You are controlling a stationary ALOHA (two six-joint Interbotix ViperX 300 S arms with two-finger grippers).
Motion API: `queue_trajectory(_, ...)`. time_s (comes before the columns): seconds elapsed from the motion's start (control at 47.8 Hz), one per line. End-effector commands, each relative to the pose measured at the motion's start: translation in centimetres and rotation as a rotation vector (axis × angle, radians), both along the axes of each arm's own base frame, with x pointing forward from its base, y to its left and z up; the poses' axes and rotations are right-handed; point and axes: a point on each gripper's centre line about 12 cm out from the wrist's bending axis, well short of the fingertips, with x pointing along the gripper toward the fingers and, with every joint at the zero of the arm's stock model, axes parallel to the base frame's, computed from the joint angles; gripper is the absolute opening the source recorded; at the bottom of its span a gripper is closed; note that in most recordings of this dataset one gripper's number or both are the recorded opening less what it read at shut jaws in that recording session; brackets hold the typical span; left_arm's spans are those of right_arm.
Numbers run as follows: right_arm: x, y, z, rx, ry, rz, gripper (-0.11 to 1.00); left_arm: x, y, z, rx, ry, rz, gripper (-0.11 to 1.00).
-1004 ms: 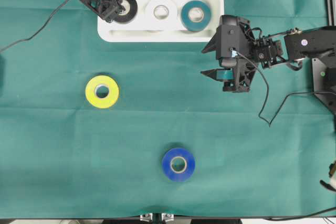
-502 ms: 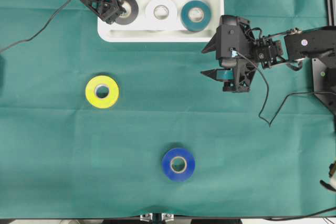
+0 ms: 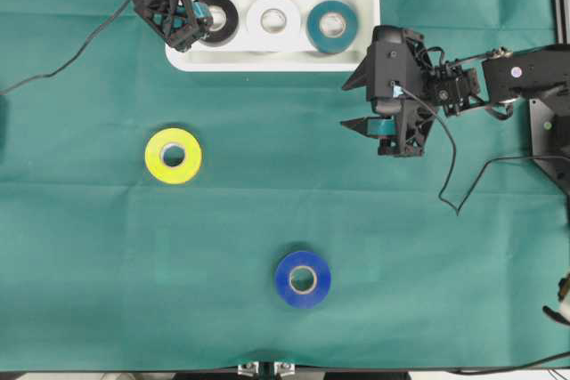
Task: Put the tape alternately from left to right into the white case.
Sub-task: 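Withdraw the left gripper back over the yellow tape roll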
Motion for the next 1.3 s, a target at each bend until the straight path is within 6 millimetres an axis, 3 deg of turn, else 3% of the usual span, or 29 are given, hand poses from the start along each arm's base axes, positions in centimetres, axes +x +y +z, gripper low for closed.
queue_trajectory(0.0,0.2,0.1,0.8,0.0,-0.03,0.002,0.71,0.3,-0.1,1.5,0.018,-0.043,-0.004,0.94)
queue_trajectory(0.209,0.2,0.1,0.8,0.0,-0.029,0.003,0.71,0.1,-0.9,2.5,0.027,-0.065,-0.022,0.94)
queue_trajectory(0.544,0.2,0.1,0.9,0.001,-0.033,0.004,0.71,-0.6,-4.7,4.0,0.036,-0.098,-0.112,0.94)
queue_trajectory(1.276,0.3,0.1,0.9,0.001,-0.035,0.003,0.71,-2.1,-13.7,2.7,0.012,-0.057,-0.366,0.94)
